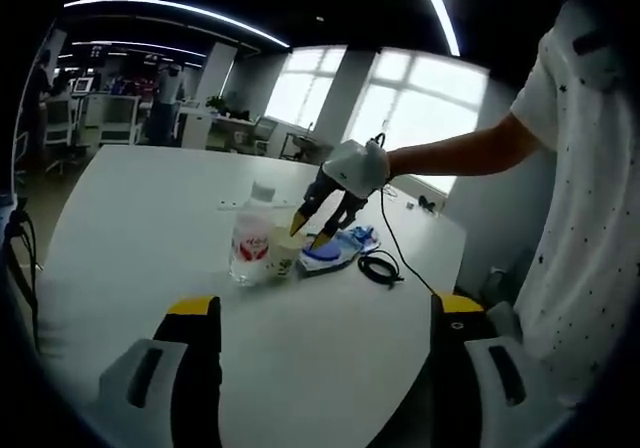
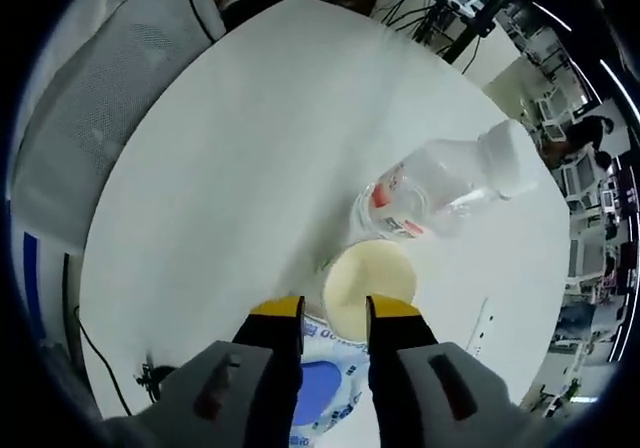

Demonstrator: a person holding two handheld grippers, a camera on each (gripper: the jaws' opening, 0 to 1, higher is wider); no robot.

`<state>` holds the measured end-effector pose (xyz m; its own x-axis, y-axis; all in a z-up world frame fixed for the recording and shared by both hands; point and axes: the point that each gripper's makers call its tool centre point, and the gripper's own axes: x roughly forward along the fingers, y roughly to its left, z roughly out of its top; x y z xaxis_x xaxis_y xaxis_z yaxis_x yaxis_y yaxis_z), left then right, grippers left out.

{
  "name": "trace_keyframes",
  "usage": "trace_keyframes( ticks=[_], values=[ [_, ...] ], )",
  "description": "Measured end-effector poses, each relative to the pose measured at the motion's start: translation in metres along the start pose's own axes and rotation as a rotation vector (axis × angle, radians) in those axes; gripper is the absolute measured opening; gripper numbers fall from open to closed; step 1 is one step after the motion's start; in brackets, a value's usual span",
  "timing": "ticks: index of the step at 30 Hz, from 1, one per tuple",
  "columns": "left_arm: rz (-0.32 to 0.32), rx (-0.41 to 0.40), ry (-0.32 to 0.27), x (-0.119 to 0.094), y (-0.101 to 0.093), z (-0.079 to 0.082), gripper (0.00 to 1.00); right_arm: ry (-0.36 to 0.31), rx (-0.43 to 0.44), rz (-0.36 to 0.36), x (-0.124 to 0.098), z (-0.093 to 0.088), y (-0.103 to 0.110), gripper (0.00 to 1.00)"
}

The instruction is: Arrange the tabletop items into an orderly group along one side of the table until the central work area is clear of visible clutter.

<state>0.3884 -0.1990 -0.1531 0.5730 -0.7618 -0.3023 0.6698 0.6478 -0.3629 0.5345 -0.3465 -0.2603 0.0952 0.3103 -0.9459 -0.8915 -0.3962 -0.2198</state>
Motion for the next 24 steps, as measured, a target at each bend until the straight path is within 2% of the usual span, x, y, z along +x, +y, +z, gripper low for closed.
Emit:
trace_keyframes(
  ticks=[24],
  values=[
    [-0.012, 0.049, 0.013, 0.0, -0.014, 0.012, 0.89, -0.109, 0.148, -0.095, -0.024, 0.011, -0.002, 0.39]
  ],
)
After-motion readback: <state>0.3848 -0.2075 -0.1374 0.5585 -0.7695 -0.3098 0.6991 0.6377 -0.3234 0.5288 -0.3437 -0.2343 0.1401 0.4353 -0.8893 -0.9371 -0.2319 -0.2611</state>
